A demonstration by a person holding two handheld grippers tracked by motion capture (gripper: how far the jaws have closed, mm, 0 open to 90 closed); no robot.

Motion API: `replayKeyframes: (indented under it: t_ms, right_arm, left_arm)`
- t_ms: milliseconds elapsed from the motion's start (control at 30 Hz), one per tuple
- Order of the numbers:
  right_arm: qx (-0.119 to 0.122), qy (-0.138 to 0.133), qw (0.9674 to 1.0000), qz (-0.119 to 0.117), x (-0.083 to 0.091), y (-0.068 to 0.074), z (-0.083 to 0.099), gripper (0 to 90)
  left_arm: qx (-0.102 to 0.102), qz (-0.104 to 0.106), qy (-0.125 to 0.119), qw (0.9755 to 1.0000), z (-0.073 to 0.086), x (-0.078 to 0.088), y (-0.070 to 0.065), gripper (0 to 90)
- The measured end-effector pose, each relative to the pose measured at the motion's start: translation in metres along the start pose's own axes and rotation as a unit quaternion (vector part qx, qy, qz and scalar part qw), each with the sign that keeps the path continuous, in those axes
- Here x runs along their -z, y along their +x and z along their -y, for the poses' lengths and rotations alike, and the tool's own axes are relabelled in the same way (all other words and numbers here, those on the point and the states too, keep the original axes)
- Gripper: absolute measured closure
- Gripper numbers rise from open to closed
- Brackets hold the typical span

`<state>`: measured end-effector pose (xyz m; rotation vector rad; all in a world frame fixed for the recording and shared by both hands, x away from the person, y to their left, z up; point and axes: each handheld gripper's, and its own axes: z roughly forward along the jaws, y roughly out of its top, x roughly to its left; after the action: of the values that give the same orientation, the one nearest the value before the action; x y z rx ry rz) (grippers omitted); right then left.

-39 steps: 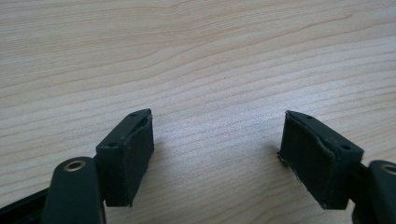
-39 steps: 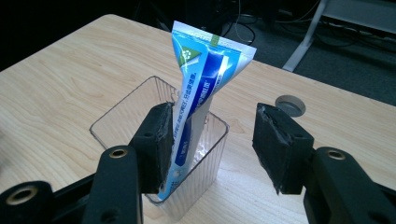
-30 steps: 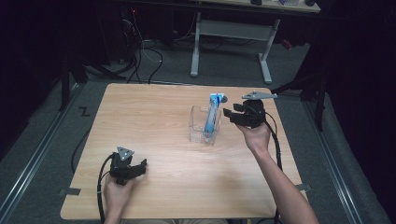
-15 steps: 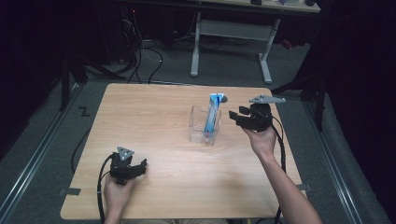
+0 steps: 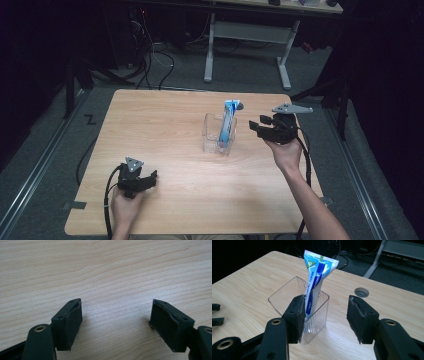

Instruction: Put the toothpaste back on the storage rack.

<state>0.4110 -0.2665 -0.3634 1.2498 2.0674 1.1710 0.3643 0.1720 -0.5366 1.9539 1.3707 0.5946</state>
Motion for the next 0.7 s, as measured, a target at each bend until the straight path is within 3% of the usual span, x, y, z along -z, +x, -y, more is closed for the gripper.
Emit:
replayKeyframes:
  t_ms: [700]
  right_arm:
    - [-0.016,-0.009,0.9998,0.003,0.020,-0.008,0.017,49.0]
  left_arm:
    - [0.000,0.000,0.000,1.0000,0.000,0.000,0.000,26.0]
